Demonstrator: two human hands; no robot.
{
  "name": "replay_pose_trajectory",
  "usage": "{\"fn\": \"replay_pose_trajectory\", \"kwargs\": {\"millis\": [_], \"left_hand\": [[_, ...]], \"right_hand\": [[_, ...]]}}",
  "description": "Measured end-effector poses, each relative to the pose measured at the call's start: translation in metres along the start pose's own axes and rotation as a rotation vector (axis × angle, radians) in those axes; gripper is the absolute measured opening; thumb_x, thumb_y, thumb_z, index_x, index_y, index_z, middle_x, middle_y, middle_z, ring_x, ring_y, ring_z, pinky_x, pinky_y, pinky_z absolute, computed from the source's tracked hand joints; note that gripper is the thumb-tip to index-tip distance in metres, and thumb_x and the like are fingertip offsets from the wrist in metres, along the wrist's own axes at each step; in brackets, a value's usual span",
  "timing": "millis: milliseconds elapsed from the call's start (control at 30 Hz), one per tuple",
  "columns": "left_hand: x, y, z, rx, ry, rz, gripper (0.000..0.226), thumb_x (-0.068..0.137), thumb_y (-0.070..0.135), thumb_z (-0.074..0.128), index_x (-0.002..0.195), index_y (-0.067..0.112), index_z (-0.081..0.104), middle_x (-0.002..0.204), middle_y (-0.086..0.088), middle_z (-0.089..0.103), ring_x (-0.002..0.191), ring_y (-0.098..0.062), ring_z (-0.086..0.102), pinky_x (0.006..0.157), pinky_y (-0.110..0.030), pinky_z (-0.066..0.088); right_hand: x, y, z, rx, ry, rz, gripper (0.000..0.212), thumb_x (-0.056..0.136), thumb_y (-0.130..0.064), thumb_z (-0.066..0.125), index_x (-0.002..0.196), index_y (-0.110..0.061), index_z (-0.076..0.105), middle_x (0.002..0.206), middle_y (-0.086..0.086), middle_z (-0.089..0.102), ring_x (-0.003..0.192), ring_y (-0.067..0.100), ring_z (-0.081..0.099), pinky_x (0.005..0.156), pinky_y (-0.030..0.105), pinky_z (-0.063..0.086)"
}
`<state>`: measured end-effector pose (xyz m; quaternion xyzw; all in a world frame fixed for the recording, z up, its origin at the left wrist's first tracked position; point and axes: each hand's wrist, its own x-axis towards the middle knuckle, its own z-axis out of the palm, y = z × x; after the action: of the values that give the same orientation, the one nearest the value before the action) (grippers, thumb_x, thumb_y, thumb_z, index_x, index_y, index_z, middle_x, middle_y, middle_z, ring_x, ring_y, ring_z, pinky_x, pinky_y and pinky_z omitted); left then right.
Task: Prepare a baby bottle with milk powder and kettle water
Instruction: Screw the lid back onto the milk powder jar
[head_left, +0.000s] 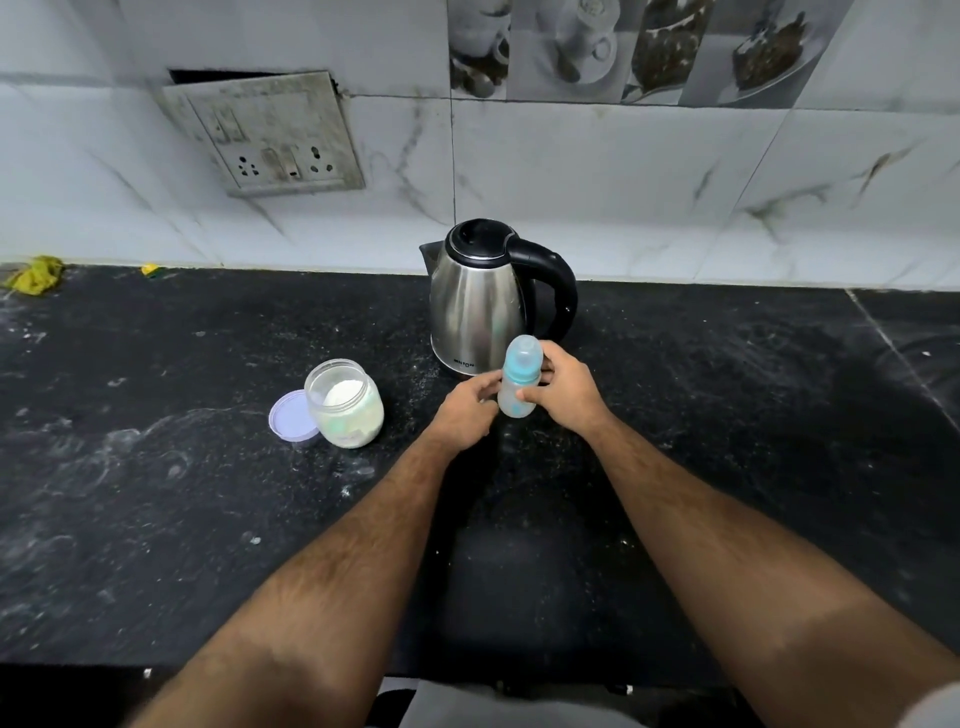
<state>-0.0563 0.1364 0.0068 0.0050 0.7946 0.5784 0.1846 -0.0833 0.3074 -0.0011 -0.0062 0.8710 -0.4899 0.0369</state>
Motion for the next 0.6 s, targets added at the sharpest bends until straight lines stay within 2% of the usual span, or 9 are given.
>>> {"fn": "replay_pose_trajectory", "kwargs": {"millis": [67,167,267,333,433,533,600], "left_hand": [[0.002,-0.001,0.0,0.015,0.006,0.01,0.054,0.093,-0.002,0.048,0.142,0.022,0.051,0.13,0.001,0.064,0.084,-0.006,0.057,0.083,-0.034,0.049],[0.001,-0.005,0.0,0.048,0.008,0.004,0.056,0.091,0.002,0.051,0.143,0.024,0.049,0.128,0.005,0.062,0.108,-0.013,0.06,0.101,-0.039,0.047],[-0.006,-0.012,-0.001,0.065,0.04,-0.036,0.056,0.091,0.004,0.055,0.145,0.019,0.047,0.137,-0.003,0.059,0.124,-0.022,0.058,0.108,-0.046,0.045],[-0.016,-0.018,-0.004,0.081,0.053,-0.02,0.052,0.092,0.005,0.057,0.141,0.017,0.05,0.136,-0.004,0.061,0.121,-0.021,0.06,0.107,-0.044,0.046],[-0.036,-0.035,-0.013,0.107,0.055,0.029,0.043,0.092,0.005,0.058,0.135,0.014,0.058,0.13,-0.002,0.066,0.113,-0.014,0.064,0.105,-0.035,0.047],[-0.057,-0.056,-0.029,0.163,0.09,0.072,0.035,0.092,0.008,0.061,0.125,0.018,0.066,0.115,0.005,0.071,0.086,0.008,0.063,0.092,-0.012,0.046],[-0.07,-0.068,-0.043,0.186,0.119,0.1,0.03,0.092,0.009,0.062,0.118,0.019,0.07,0.105,0.008,0.073,0.077,0.012,0.061,0.083,-0.005,0.045]], "right_hand": [[0.001,0.002,0.0,-0.005,-0.006,0.003,0.068,0.07,-0.002,0.084,0.129,-0.022,0.057,0.113,-0.005,0.066,0.107,0.015,0.065,0.098,0.043,0.054],[-0.003,0.003,0.001,-0.016,-0.02,0.026,0.081,0.07,-0.001,0.084,0.139,-0.023,0.048,0.126,0.002,0.064,0.115,0.017,0.063,0.101,0.044,0.051],[-0.017,0.004,0.007,-0.078,0.086,0.102,0.096,0.07,-0.008,0.085,0.15,-0.018,0.034,0.14,0.011,0.055,0.126,0.023,0.056,0.106,0.042,0.046],[-0.034,0.006,0.014,-0.143,0.228,0.144,0.093,0.072,-0.017,0.085,0.15,-0.014,0.034,0.14,0.012,0.053,0.126,0.023,0.054,0.106,0.04,0.045],[-0.065,0.007,0.031,-0.222,0.372,0.144,0.075,0.077,-0.022,0.081,0.142,-0.014,0.045,0.13,0.008,0.057,0.118,0.02,0.057,0.101,0.039,0.048],[-0.09,-0.003,0.055,-0.238,0.396,0.101,0.051,0.08,-0.022,0.078,0.126,-0.016,0.058,0.112,0.002,0.062,0.102,0.018,0.06,0.089,0.038,0.052],[-0.099,-0.013,0.074,-0.217,0.34,0.063,0.042,0.08,-0.021,0.077,0.118,-0.015,0.062,0.105,0.001,0.063,0.095,0.016,0.061,0.086,0.036,0.053]]}}
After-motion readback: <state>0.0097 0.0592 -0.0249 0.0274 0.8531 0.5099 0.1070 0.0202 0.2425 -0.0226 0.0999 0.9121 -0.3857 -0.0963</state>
